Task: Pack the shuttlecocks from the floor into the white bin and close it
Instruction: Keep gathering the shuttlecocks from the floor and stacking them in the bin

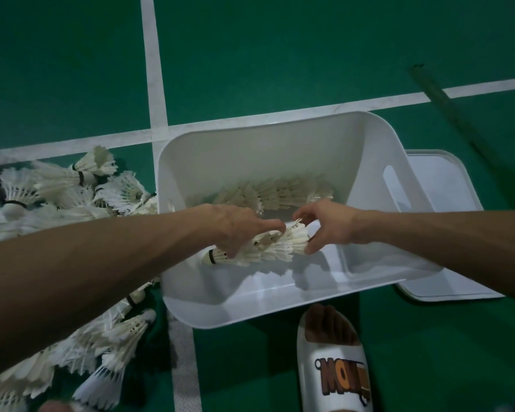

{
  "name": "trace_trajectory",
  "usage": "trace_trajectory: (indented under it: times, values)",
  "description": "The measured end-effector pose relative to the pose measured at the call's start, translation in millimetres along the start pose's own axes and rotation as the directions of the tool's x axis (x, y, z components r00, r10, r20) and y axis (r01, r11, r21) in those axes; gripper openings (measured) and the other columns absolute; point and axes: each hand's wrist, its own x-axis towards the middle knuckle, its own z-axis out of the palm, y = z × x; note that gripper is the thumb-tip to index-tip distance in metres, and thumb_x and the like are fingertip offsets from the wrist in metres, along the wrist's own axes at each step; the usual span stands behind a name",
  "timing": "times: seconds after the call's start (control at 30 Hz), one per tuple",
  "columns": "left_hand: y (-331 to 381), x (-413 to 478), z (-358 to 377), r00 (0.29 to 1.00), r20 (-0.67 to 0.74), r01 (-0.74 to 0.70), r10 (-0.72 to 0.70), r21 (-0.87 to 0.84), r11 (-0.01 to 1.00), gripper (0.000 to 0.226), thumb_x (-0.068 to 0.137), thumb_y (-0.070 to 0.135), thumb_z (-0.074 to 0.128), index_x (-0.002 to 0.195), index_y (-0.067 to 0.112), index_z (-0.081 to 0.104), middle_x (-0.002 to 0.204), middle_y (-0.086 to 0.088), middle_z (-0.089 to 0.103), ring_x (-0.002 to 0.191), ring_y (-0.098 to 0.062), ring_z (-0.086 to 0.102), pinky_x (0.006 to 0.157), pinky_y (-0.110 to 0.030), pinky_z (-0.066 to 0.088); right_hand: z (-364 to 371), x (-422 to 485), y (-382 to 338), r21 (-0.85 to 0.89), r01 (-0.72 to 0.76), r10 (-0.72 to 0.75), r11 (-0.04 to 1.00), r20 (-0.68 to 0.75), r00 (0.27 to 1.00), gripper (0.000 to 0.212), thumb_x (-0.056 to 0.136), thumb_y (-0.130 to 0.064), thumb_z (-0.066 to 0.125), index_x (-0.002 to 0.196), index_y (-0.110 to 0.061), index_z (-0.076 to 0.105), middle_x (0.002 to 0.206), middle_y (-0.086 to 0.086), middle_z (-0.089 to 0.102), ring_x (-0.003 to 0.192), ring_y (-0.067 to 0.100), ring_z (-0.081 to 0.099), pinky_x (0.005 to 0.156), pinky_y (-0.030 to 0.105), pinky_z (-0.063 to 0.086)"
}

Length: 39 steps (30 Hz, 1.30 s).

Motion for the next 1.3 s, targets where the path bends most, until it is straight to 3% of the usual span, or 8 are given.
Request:
trace_trajectory:
  times: [0.2,0.4,0.63,0.77,0.9,1.03,1.13,1.3]
  values:
    - [3,-3,-3,1.0,0.009,-0.009,0.009,0.027,1.0,0.094,0.079,0.011,0.071,0.143,0.043,0.01,0.109,-0.014,0.057,0.083,-0.025,0.058,0.06,-0.032,0.043,14,9,-10,-0.107,-0.003,-0.003,0.994,-0.062,0.998,0.075,0.069,-0.028,0.085,0.133,-0.007,0.053,0.129,0.006,0.06,0.109,0.021,0.059,0.086,0.024,0.047]
    - [-3,-2,0,1.0,0.003,0.02,-0.02,-0.014,1.0,0.093,0.081,0.011,0.069,0.143,0.046,0.008,0.114,-0.014,0.057,0.091,-0.028,0.06,0.074,-0.04,0.052,12,9,-2,0.035,-0.024,0.025,0.999,-0.02,0.999,0.075,0.07,-0.004,0.081,0.138,-0.006,0.048,0.131,0.008,0.058,0.117,0.02,0.055,0.095,0.026,0.047]
    - [-5,-2,-2,1.0,0.017,0.016,-0.016,0.003,1.0,0.096,0.078,0.015,0.074,0.143,0.045,0.009,0.117,-0.014,0.056,0.096,-0.028,0.059,0.081,-0.041,0.052,18,8,-6,-0.059,0.026,-0.031,0.998,-0.082,0.996,0.064,0.07,-0.011,0.081,0.129,-0.012,0.057,0.115,0.004,0.066,0.105,0.021,0.062,0.092,0.037,0.052]
    - [-6,-5,-5,1.0,0.011,0.02,-0.019,-0.03,0.999,0.099,0.077,0.02,0.077,0.145,0.042,0.008,0.117,-0.012,0.057,0.097,-0.028,0.058,0.082,-0.04,0.05,5,1,-12,-0.192,0.03,-0.044,0.981,-0.07,0.997,0.089,0.066,-0.019,0.086,0.143,-0.017,0.04,0.128,0.006,0.056,0.109,0.023,0.058,0.092,0.037,0.052]
    - [2,-16,-13,0.995,-0.102,0.008,-0.016,-0.073,0.997,0.074,0.083,0.029,0.07,0.143,0.025,0.027,0.124,-0.009,0.055,0.107,-0.026,0.055,0.084,-0.034,0.044,-13,-19,-19,-0.432,0.064,-0.11,0.9,-0.081,0.991,0.071,0.075,-0.031,0.08,0.136,-0.016,0.048,0.132,0.005,0.057,0.102,0.021,0.06,0.081,0.025,0.044]
    - [2,-38,-38,0.965,-0.255,0.029,-0.056,-0.109,0.994,0.047,0.088,0.036,0.063,0.13,0.018,0.05,0.126,-0.006,0.052,0.112,-0.022,0.05,0.091,-0.03,0.039,-35,-42,-43,-0.562,0.062,-0.205,0.825,-0.195,0.959,0.051,0.078,-0.041,0.074,0.121,-0.015,0.061,0.116,0.007,0.065,0.096,0.023,0.059,0.079,0.027,0.045]
    - [-10,-66,-64,0.895,-0.433,0.039,-0.111,-0.171,0.984,0.038,0.09,0.037,0.059,0.123,0.02,0.055,0.121,-0.002,0.054,0.101,-0.014,0.049,0.088,-0.029,0.04,-52,-49,-74,-0.598,0.082,-0.29,0.798,-0.262,0.92,0.048,0.077,-0.044,0.074,0.116,-0.018,0.063,0.11,0.007,0.066,0.086,0.02,0.051,0.074,0.028,0.041]
    - [-57,-131,-103,0.756,-0.574,0.114,-0.314,-0.358,0.927,0.029,0.089,0.037,0.061,0.113,0.02,0.062,0.101,0.001,0.058,0.092,-0.018,0.055,0.082,-0.03,0.044,-87,-49,-149,-0.533,0.183,-0.429,0.826,-0.384,0.818,0.045,0.079,-0.043,0.073,0.115,-0.017,0.065,0.116,0.004,0.066,0.103,0.02,0.059,0.087,0.027,0.043]
